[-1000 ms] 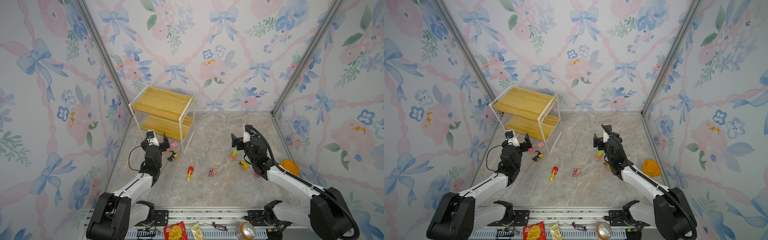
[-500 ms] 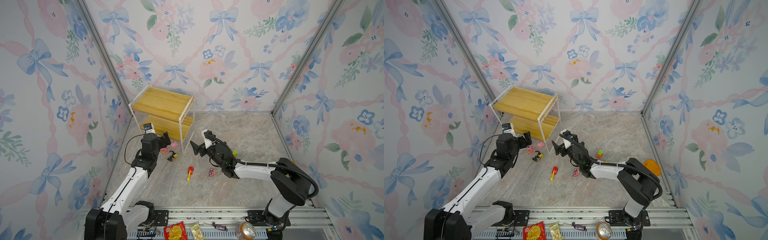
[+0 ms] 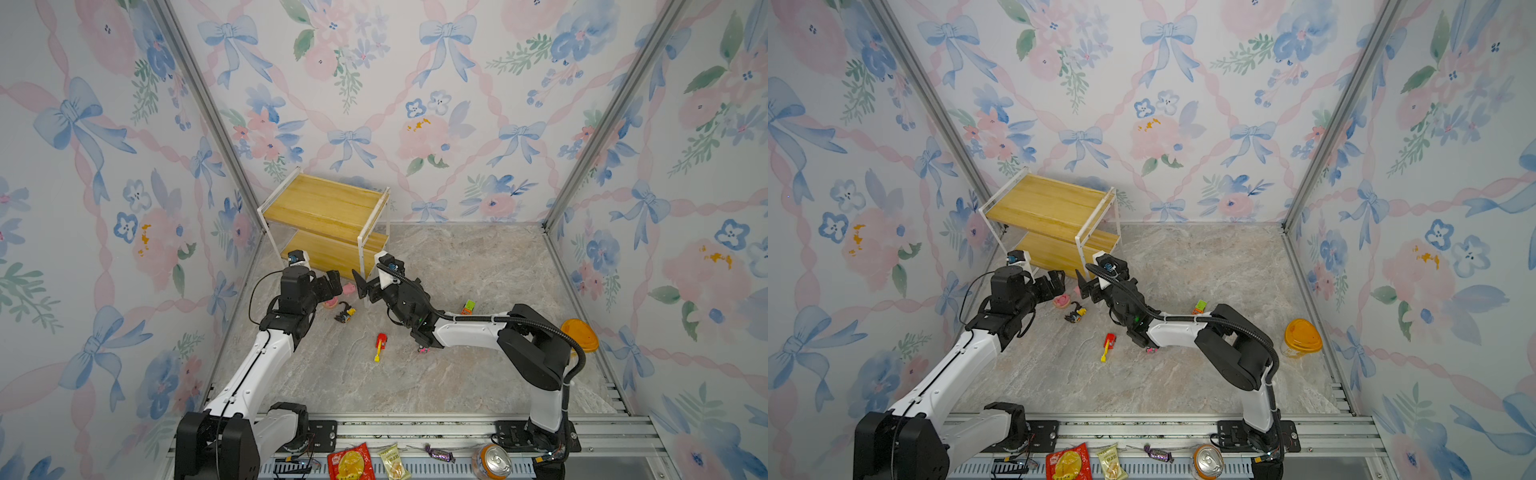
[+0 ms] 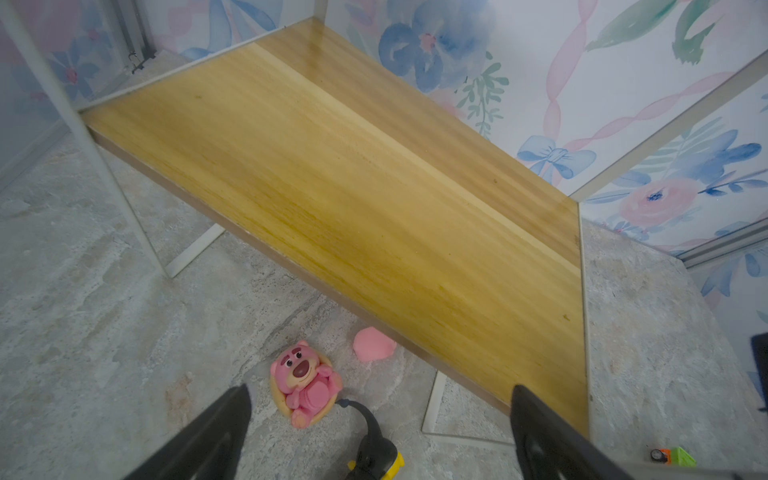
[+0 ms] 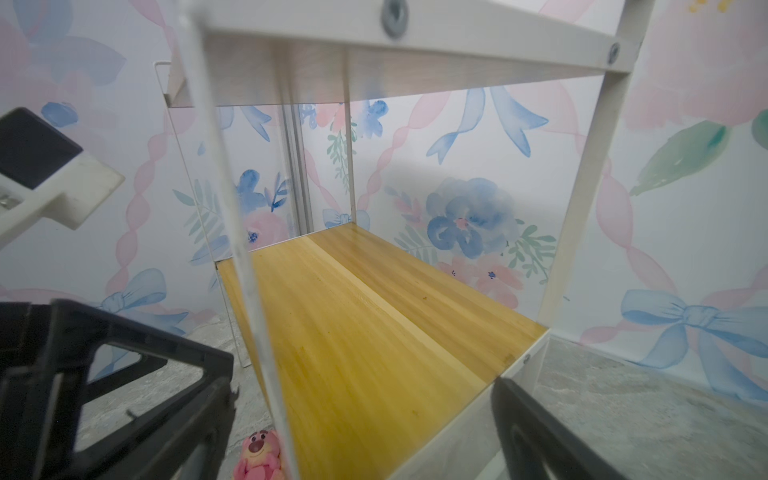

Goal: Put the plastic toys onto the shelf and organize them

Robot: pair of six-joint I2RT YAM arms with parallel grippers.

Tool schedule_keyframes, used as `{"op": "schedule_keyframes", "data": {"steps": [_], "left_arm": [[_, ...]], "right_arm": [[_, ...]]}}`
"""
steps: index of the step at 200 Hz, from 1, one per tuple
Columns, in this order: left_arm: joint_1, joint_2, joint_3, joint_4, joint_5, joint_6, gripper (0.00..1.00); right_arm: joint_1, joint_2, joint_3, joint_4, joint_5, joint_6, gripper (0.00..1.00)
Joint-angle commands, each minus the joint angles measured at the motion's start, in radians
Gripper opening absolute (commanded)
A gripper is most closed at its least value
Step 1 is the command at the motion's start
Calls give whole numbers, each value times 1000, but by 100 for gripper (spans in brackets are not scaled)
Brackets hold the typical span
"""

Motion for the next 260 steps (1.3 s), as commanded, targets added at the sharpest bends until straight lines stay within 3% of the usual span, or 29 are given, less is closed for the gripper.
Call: {"op": "schedule_keyframes", "data": {"steps": [1, 37, 97, 123, 214, 260], "left_arm": [[10, 9, 22, -16, 14, -13, 98], [13, 15, 14, -17, 4, -9, 98], [12, 80, 31, -17, 22, -18, 98], [2, 106, 37, -17, 30, -23, 98], [-137, 120, 30, -20, -98, 9, 98], [-231, 137, 23, -37, -181, 34, 98]], "right_arm": [[7, 49, 71, 1, 145, -46, 99], [-33, 62, 99, -5, 249, -73, 99], [-164, 45, 83, -21, 224, -80, 98], [-232, 24, 70, -41, 187, -69, 98], [-464, -17, 85, -145, 27, 0, 100], [-497, -144, 33, -233, -87, 53, 100]]}}
